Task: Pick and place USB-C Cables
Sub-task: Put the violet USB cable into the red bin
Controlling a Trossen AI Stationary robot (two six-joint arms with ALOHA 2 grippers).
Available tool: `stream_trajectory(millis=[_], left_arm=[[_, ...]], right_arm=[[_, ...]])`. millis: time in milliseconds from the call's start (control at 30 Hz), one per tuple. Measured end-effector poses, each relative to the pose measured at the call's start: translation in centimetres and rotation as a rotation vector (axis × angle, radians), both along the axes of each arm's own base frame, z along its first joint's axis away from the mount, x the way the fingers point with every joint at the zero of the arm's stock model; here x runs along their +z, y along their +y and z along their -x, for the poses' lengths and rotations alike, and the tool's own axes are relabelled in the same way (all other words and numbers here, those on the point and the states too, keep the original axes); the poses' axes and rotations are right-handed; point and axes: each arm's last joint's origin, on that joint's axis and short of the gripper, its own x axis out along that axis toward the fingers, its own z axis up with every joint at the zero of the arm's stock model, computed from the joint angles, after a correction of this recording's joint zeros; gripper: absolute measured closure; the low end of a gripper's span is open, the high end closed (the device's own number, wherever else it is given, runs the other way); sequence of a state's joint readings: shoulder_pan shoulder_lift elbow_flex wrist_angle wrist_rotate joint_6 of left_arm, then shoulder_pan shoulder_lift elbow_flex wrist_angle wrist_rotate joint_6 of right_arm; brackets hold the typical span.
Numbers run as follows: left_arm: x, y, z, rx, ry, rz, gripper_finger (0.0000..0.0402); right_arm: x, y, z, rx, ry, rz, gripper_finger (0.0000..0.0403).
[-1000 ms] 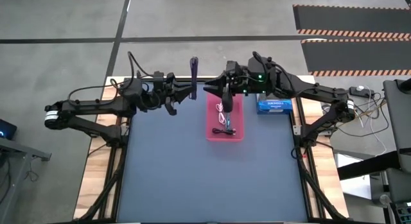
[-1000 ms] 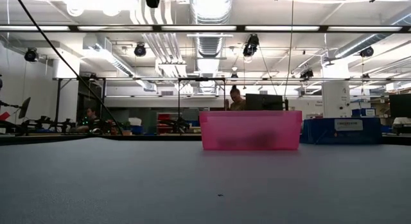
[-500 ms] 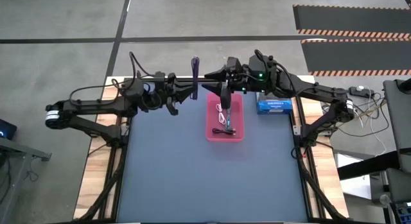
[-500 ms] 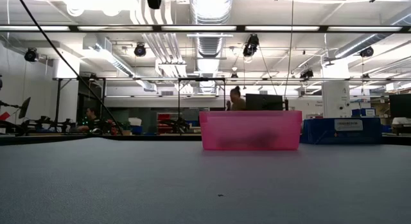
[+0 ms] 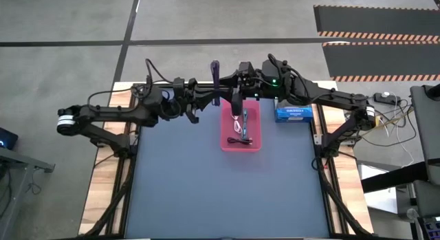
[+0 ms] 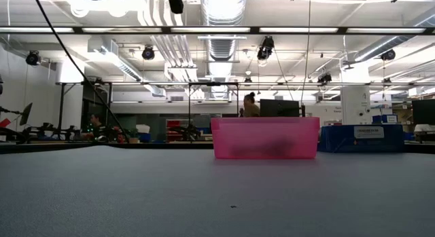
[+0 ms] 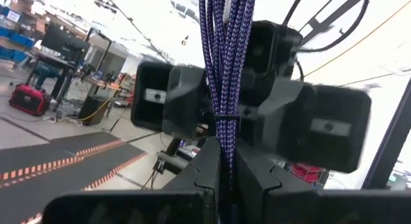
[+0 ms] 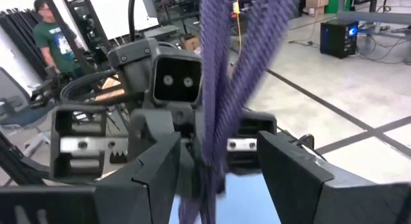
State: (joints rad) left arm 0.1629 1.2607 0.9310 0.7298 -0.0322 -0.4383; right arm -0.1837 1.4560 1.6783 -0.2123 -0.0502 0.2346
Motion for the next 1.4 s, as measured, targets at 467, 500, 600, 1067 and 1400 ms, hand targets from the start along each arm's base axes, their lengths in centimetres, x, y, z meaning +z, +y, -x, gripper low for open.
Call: stream_trajectory(millis=[467,500,600,1067,1400], left_arm=[[-0.80,0.08,-0.77,-0.005,0.033,0.004,0.0390],[-0.80,0.08,-0.77,-0.005,0.033,0.004,0.0390],[-0.80,0.06,-0.78,-0.007,0.033,0.003,0.0390],[-0.85,0.07,-0.79,-0.012,0.034,0.021,0.0375],[-0.92,0.08,-0.80,-0.015,0.038,0.032,0.0264]], right_arm=[[0.18,-0.01,0.02,0.000,-0.016,0.009,0.0265],[0.18,-0.01,0.02,0.000,-0.016,0.009,0.0277],[0.18,-0.02,0.02,-0.002,-0.016,0.009,0.0319],[0.17,0.01,0.05,0.001,-0.014,0.000,0.0382],[0.12,0.02,0.08,-0.002,-0.012,-0.026,0.0384]])
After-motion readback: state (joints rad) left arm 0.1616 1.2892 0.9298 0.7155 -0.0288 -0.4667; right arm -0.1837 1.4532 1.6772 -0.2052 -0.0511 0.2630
